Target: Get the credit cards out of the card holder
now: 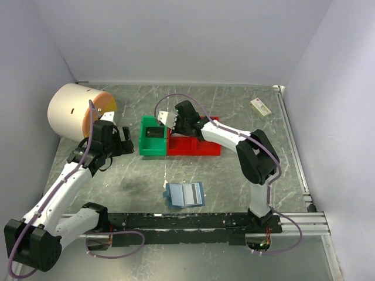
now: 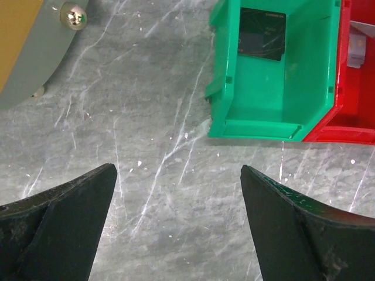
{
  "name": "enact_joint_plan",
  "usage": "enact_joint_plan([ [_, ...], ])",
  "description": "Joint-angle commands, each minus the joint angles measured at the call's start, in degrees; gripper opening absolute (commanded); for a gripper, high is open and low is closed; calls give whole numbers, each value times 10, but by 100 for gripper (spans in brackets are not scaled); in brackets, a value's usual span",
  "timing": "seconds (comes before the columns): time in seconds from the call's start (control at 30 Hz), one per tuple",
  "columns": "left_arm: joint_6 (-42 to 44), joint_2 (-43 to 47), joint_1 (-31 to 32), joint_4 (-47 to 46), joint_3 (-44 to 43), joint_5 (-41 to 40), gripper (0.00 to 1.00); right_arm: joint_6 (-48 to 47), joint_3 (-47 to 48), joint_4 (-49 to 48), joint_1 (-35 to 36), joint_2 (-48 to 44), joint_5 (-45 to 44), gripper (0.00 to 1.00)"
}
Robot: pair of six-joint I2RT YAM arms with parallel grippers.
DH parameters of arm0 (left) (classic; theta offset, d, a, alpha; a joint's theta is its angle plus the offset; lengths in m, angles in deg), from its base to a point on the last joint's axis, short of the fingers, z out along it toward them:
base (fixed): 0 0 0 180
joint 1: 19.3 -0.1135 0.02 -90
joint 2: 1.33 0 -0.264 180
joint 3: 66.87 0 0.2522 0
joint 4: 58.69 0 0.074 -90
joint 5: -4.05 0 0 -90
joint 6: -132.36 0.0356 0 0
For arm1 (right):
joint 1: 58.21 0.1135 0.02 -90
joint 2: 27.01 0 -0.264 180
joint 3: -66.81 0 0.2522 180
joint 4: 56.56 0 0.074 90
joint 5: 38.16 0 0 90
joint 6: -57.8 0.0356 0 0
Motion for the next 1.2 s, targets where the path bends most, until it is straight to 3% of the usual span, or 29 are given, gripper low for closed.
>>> enact_joint_plan([
  [0.0, 6, 0, 0, 8, -11, -24, 99, -41, 29, 7, -6, 30, -18, 0],
  [0.63, 6, -1, 1, 8, -12, -47, 100, -111, 30, -57, -8, 94, -40, 5],
  [0.87, 7, -6, 1, 9, -13, -52, 100, -97, 10, -45, -7, 75, -24, 28],
  [1.17, 5, -10, 1, 12, -12, -48, 100, -72, 37, 17, -6, 82, -23, 41],
])
